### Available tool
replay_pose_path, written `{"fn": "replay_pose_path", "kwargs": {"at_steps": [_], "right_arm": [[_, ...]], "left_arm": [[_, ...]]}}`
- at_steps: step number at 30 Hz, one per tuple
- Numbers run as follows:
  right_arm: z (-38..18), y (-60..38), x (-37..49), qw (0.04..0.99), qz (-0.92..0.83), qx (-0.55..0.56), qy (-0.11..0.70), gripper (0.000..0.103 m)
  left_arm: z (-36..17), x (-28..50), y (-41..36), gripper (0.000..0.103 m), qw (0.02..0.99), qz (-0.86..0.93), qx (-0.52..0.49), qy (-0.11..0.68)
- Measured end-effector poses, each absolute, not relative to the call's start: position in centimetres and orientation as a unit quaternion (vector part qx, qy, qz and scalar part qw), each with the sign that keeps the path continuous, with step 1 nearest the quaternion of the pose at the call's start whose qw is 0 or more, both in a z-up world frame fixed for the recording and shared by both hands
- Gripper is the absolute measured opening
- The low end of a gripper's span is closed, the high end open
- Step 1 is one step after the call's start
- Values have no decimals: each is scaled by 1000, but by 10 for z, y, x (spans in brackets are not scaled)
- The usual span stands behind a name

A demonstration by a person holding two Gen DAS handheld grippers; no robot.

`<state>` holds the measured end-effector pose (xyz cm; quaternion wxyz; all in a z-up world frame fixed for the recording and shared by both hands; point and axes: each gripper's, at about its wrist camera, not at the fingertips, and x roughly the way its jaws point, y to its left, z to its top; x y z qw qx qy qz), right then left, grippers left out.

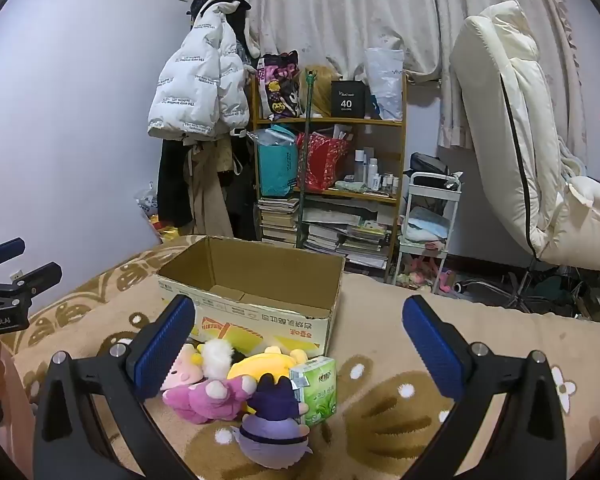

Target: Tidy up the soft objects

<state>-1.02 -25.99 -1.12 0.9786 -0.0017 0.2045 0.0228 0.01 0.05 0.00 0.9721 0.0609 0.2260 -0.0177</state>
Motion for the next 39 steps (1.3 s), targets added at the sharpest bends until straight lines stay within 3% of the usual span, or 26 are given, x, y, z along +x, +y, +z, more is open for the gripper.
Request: {"fn": "replay_pose_path", "kwargs": {"at_steps": [39], "right_arm": [[-14, -267, -10, 979, 18, 13, 203, 103]], "left_arm": [[-5, -1, -4, 103, 972, -12, 70, 226]]}}
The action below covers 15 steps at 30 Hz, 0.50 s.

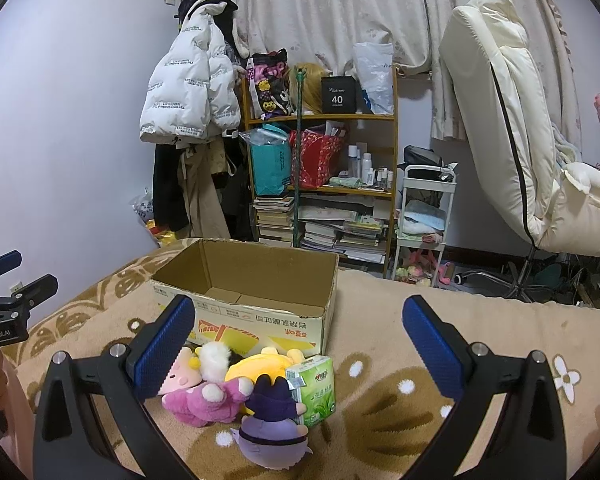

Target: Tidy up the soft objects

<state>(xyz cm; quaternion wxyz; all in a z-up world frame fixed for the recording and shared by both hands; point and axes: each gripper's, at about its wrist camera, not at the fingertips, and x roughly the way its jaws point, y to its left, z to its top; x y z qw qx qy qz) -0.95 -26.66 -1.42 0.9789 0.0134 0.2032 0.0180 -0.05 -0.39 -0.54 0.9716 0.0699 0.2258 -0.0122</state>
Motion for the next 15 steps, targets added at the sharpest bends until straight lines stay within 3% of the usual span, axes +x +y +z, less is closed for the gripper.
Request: {"fn": "replay_pose_path", "kwargs": {"at_steps": [15], "right_arm": [[-15, -267, -9, 978, 18, 15, 205, 103]], "left_arm": [[-11, 2, -2, 103, 971, -9, 69, 228]]}}
